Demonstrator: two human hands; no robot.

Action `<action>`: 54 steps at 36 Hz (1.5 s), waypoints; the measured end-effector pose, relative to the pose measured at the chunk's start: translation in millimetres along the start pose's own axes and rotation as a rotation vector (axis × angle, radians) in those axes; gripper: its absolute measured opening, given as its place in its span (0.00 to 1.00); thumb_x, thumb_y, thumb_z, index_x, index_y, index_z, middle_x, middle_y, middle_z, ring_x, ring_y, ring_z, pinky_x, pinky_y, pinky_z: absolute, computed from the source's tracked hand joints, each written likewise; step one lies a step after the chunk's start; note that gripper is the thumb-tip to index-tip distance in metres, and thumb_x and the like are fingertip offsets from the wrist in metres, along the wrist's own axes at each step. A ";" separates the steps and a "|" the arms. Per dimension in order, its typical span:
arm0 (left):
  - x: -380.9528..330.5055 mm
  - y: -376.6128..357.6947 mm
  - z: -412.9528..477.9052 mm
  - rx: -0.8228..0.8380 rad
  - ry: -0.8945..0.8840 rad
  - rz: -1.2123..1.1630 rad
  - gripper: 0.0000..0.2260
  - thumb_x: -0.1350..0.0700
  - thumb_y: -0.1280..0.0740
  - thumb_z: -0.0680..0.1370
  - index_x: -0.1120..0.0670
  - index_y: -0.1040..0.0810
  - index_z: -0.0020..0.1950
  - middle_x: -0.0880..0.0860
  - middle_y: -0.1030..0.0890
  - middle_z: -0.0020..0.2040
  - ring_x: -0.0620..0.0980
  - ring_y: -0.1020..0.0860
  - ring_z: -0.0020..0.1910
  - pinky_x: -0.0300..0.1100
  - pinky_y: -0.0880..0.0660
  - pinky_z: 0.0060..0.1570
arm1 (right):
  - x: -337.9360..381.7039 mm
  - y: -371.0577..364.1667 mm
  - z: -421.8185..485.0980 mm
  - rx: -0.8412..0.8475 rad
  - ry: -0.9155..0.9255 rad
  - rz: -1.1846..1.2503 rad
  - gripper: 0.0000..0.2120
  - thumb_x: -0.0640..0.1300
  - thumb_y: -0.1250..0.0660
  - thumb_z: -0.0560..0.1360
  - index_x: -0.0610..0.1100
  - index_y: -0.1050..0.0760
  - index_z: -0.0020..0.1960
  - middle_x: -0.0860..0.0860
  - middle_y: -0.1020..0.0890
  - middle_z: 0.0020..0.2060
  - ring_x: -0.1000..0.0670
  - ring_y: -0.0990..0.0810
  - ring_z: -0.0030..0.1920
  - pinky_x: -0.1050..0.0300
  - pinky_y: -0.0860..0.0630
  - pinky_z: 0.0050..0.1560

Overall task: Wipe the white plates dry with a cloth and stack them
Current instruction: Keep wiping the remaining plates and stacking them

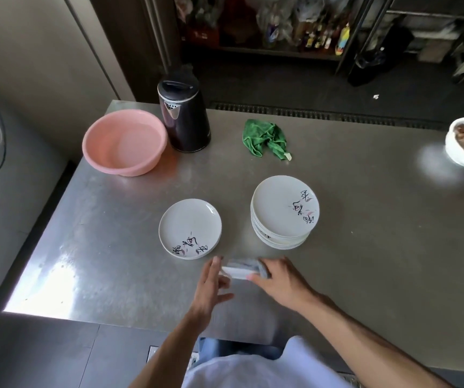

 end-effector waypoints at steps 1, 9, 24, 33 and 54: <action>-7.4 0.1 -1.1 0.002 -0.059 0.097 0.16 0.38 0.42 0.83 0.43 0.23 0.63 0.54 0.24 0.54 0.53 0.23 0.55 0.50 0.18 0.53 | -3.1 5.8 4.0 -0.008 -0.043 0.091 0.16 0.48 0.29 0.73 0.57 0.18 0.60 0.59 0.14 0.49 0.63 0.20 0.45 0.66 0.25 0.48; -26.1 -3.5 -10.9 0.120 -0.261 0.275 0.13 0.48 0.33 0.81 0.57 0.23 0.46 0.47 0.22 0.40 0.46 0.26 0.42 0.41 0.29 0.44 | -37.3 29.4 12.5 -0.141 -0.171 0.407 0.21 0.43 0.20 0.67 0.53 0.22 0.57 0.63 0.16 0.52 0.63 0.19 0.54 0.72 0.26 0.52; 21.0 -6.3 -1.9 -0.059 0.093 0.018 0.11 0.47 0.32 0.82 0.54 0.24 0.49 0.56 0.21 0.43 0.55 0.23 0.40 0.42 0.29 0.35 | -39.0 -33.1 -8.8 -0.083 -0.053 0.039 0.22 0.45 0.39 0.83 0.57 0.36 0.75 0.58 0.32 0.72 0.63 0.38 0.73 0.72 0.47 0.71; 26.5 -8.0 22.8 -0.146 0.193 -0.051 0.11 0.53 0.36 0.85 0.61 0.24 0.55 0.65 0.17 0.49 0.60 0.18 0.46 0.52 0.20 0.46 | -34.7 -72.5 -28.9 0.194 0.183 -0.294 0.27 0.57 0.49 0.84 0.51 0.48 0.80 0.57 0.51 0.79 0.56 0.57 0.80 0.64 0.63 0.77; 46.9 3.0 26.7 -0.178 0.269 -0.057 0.13 0.53 0.37 0.85 0.63 0.21 0.55 0.65 0.14 0.46 0.65 0.15 0.47 0.62 0.17 0.51 | -32.4 -68.7 -37.7 0.288 0.190 -0.221 0.26 0.55 0.47 0.84 0.50 0.45 0.80 0.62 0.47 0.77 0.66 0.55 0.77 0.66 0.57 0.77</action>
Point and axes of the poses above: each hand's wrist, its own z-axis towards the middle knuckle, its own y-axis out of the back of the hand, x = y × z, the point moved 9 cm from there along z, towards the middle knuckle
